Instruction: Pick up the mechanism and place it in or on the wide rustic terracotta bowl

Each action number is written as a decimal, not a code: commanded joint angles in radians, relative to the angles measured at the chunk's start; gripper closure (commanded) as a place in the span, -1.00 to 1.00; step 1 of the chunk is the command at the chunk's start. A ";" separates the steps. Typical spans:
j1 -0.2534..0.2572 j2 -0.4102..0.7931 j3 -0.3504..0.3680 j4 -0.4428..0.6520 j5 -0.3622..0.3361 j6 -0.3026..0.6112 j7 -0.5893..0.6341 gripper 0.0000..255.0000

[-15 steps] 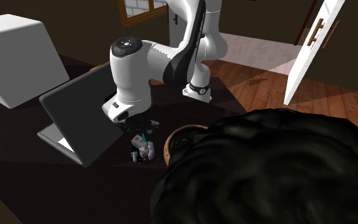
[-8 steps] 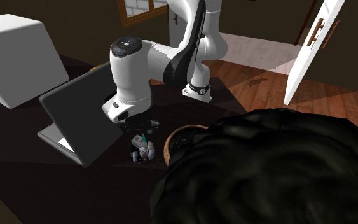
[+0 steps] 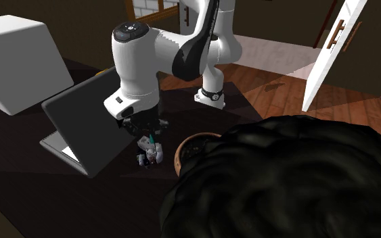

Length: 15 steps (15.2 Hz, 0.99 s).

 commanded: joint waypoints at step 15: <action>0.010 -0.082 0.005 0.141 -0.043 -0.212 0.021 1.00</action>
